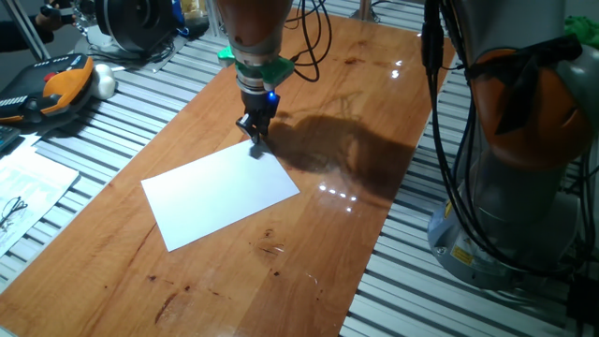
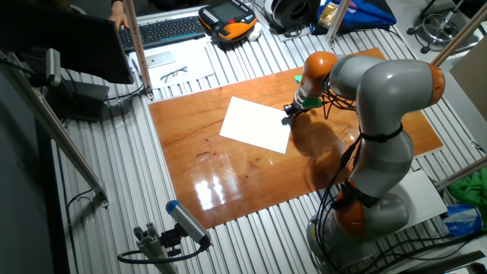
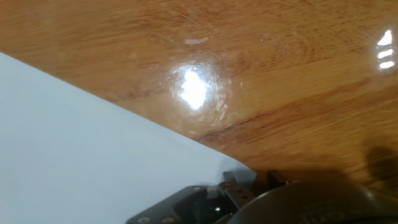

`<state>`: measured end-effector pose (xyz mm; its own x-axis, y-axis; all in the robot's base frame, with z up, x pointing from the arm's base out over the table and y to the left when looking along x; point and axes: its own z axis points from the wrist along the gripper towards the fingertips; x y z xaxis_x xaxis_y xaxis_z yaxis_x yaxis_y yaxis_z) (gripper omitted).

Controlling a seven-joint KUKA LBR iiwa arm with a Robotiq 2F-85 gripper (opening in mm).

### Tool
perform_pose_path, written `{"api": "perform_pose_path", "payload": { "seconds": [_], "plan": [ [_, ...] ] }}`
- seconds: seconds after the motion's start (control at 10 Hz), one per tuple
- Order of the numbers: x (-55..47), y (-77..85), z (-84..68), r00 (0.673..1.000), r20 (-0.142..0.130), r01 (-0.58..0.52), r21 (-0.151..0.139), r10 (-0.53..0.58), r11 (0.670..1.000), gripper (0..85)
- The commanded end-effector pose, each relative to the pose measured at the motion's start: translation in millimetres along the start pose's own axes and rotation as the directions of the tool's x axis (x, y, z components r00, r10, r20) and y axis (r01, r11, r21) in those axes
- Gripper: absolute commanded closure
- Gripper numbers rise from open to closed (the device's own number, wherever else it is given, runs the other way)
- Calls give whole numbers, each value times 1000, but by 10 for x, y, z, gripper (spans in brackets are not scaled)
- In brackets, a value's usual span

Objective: Flip over and spread out the paper that is laid flat on the table

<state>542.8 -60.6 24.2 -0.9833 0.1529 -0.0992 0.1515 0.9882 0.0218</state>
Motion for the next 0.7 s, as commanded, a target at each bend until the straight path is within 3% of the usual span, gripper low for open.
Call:
{"api": "perform_pose_path", "payload": {
  "seconds": [0.0,0.6],
  "plan": [
    [-1,1,0,1000,0,0,-2,0,1000,510],
    [-11,18,-5,1000,-3,10,-3,-10,1000,510]
  ]
}}
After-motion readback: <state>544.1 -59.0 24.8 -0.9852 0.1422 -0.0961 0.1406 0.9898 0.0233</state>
